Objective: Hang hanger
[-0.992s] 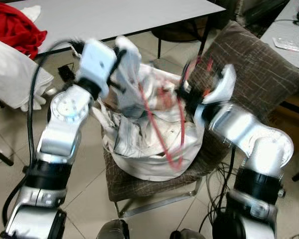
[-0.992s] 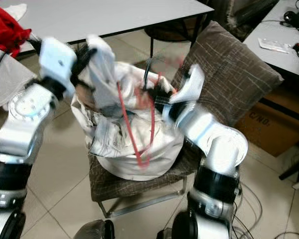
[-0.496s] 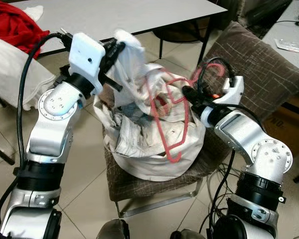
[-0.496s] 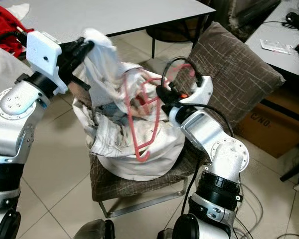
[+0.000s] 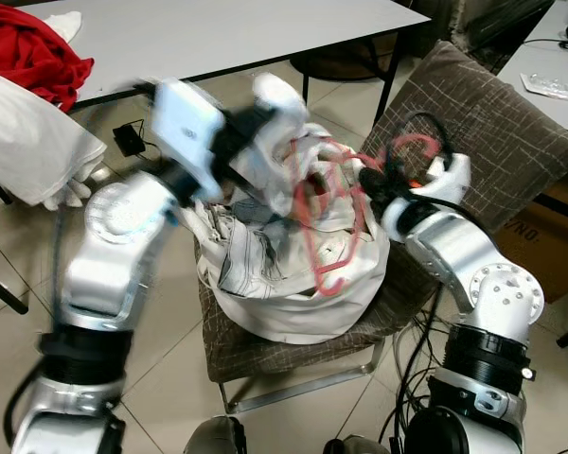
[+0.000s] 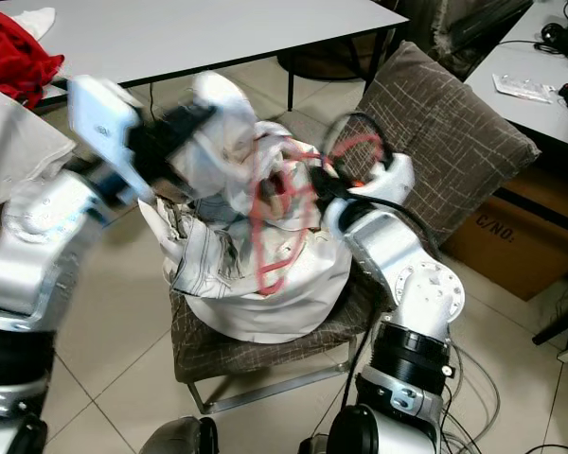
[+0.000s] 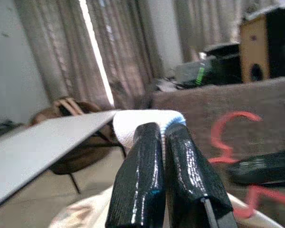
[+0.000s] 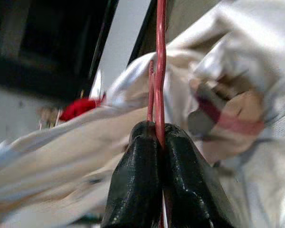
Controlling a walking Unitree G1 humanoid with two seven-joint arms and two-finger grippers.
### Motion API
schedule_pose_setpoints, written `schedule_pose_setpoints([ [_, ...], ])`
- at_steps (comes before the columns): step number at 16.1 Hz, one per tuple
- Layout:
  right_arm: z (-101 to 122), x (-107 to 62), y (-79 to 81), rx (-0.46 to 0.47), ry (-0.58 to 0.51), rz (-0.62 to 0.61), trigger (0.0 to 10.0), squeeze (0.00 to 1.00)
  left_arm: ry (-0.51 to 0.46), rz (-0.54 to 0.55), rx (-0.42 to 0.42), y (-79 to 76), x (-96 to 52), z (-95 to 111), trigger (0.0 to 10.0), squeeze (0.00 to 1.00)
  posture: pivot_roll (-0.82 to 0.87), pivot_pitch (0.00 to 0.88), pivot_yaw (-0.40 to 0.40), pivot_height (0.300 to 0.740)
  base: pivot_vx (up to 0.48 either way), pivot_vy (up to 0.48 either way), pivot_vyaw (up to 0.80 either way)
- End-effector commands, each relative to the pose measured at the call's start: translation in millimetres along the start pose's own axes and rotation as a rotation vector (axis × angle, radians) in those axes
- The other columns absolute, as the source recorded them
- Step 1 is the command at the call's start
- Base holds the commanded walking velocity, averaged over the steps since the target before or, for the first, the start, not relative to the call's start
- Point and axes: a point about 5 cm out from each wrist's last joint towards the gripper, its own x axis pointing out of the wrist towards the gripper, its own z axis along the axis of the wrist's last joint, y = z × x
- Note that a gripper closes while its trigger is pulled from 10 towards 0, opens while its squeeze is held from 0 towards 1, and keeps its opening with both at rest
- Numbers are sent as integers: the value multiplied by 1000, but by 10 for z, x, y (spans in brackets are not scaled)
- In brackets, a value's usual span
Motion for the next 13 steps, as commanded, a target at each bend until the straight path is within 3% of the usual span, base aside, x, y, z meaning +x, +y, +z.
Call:
schedule_pose_setpoints([
  [1,-238,102,354,-32,92,138,10000,0,-5,-36,20,-61,21,34,10000,0,-12,33,0,740,0,0,0],
  [3,-241,107,336,-66,81,127,10000,0,-9,-12,20,-4,25,61,10000,0,-10,34,-1,740,0,0,0],
  [6,30,112,205,-47,-110,19,10000,0,-11,92,51,177,-38,93,10000,0,-8,36,-2,740,0,0,0],
  [8,351,56,52,125,-326,-71,10000,0,-32,177,41,290,-95,126,10000,0,-4,38,-2,740,0,0,0],
  [9,425,31,26,163,-367,-85,10000,0,-31,190,38,302,-114,123,10000,0,-4,38,-1,740,0,0,0],
  [11,663,-80,81,196,-489,-96,10000,0,17,262,106,357,-194,60,10000,0,-4,37,1,740,0,0,0],
  [13,754,-119,192,217,-539,-69,10000,0,-1,258,86,342,-192,82,10000,0,-5,38,1,740,0,0,0],
])
